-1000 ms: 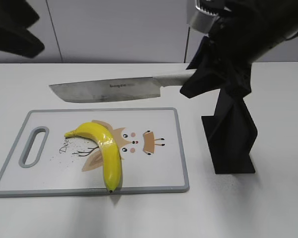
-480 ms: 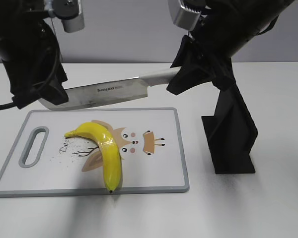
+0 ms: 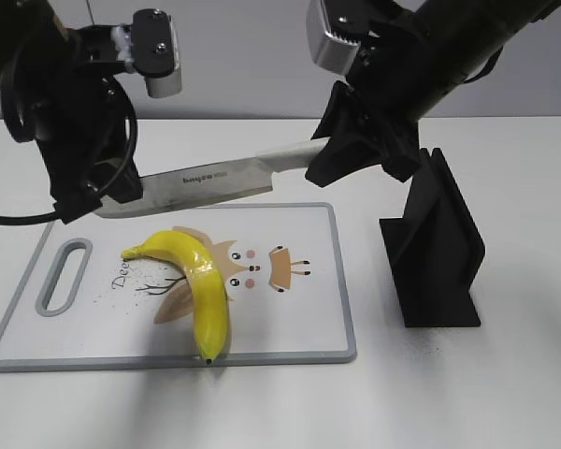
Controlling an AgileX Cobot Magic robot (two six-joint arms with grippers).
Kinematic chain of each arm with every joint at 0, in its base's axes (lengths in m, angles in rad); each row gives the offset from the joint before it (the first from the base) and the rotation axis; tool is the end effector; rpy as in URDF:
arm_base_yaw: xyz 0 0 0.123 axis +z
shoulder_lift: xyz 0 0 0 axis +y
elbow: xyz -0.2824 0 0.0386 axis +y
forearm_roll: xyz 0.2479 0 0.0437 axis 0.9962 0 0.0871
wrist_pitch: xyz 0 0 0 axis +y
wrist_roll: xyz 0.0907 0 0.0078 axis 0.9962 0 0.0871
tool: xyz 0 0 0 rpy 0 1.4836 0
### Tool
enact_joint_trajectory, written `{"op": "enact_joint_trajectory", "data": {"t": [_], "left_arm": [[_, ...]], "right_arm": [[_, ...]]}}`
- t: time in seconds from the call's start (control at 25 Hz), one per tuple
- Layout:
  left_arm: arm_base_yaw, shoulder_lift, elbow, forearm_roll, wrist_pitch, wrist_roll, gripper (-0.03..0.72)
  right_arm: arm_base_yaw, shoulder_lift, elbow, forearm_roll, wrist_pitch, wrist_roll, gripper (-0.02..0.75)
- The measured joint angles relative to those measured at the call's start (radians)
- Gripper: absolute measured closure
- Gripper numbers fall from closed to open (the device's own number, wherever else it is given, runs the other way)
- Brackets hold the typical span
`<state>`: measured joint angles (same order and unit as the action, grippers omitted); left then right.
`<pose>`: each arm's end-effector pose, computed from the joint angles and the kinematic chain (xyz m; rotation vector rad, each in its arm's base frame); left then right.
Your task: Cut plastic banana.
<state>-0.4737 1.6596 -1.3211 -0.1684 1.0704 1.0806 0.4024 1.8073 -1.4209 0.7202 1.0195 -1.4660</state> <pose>0.2915 -0.1645 0.2726 1.9380 2.0973 -0.1087 0.3278 0.1952 0.2658 -1.7844 1.8078 0.5865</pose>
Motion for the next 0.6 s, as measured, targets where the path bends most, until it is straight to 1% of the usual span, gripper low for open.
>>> {"op": "enact_joint_trajectory", "data": {"t": [0.24,0.32,0.44,0.6], "left_arm": [[0.003,0.037,0.000,0.008,-0.016,0.006,0.695],[0.004,0.058,0.000,0.006,-0.027,0.006,0.695],[0.004,0.108,0.009,-0.019,-0.088,0.006,0.695],[0.004,0.197,0.065,-0.073,-0.182,0.009,0.695]], "right_arm": [[0.000,0.047,0.000,-0.008,-0.033,-0.016,0.548],[0.000,0.074,-0.002,-0.030,-0.048,-0.019,0.548],[0.000,0.123,-0.002,-0.092,-0.080,-0.018,0.548],[0.000,0.210,-0.003,-0.145,-0.094,-0.018,0.548]]}}
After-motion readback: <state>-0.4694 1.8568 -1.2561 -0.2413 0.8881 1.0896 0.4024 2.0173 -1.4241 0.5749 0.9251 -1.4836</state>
